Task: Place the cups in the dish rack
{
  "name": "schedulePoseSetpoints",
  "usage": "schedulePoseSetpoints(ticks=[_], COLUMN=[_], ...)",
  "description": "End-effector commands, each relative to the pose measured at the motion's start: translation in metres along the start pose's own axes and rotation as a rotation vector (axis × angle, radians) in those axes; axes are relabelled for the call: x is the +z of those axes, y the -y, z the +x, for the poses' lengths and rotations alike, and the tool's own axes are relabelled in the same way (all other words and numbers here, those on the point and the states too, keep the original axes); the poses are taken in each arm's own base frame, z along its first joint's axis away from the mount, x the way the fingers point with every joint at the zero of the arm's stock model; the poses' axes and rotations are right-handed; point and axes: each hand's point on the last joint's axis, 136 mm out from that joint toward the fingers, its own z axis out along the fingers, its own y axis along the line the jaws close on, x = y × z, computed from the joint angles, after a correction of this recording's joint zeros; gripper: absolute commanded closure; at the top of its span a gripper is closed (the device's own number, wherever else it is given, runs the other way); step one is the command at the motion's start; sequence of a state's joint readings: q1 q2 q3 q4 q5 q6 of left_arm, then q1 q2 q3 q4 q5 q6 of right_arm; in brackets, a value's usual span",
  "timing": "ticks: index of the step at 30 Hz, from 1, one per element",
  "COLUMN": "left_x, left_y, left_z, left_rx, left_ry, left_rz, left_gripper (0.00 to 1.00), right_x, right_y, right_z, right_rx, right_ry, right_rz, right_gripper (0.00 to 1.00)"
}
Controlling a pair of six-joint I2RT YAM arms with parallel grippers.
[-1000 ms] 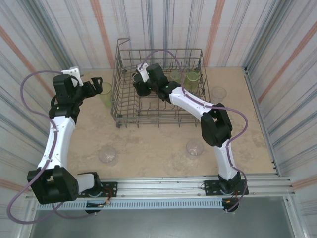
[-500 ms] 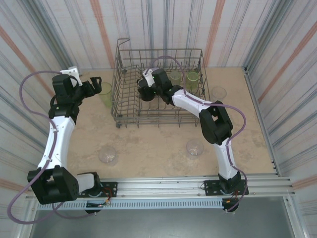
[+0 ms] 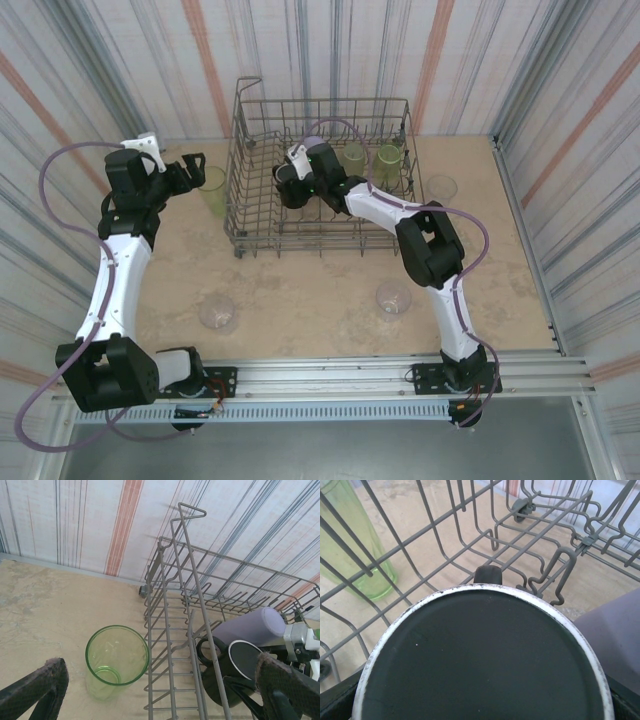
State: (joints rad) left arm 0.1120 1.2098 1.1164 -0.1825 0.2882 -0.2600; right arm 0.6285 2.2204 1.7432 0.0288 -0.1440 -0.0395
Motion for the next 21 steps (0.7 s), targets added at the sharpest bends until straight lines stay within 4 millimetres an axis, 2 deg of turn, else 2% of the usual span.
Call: schedulePoseSetpoints(ticks=[1,5,9,15,21], left_x=[-0.005,-0.006,-0.006,-0.006,-0.007], left_y=[0.001,0.001,0.001,0.001,0.001], left_z=[-0.003,-0.004,-0.004,-0.004,-0.005], left_rx=[-0.004,-0.004,-0.003,-0.005,-0.004], left_ry=[0.019,0.023,0.022,0.023,0.026], left_rz=[0.013,0.014,0.016,0.018,0.016], left_gripper=[0.01,0.01,0.01,0.01,0.01], right_x=[-0.001,-0.007,-0.01,-0.013,-0.028], right_y=[0.006,0.004,0.001,-0.005,-0.012], right_z=[-0.015,-0.022,-0.02,-0.019,-0.04], right_rx=[-0.026,-0.027,-0.038,-0.048,-0.043], right_ry=[0.034,0.036,0.017,0.001,0.04], right_rz=[0.007,0.006,0.014,0.012,0.001], right_gripper=[0.24,0.1,0.01,0.01,0.01])
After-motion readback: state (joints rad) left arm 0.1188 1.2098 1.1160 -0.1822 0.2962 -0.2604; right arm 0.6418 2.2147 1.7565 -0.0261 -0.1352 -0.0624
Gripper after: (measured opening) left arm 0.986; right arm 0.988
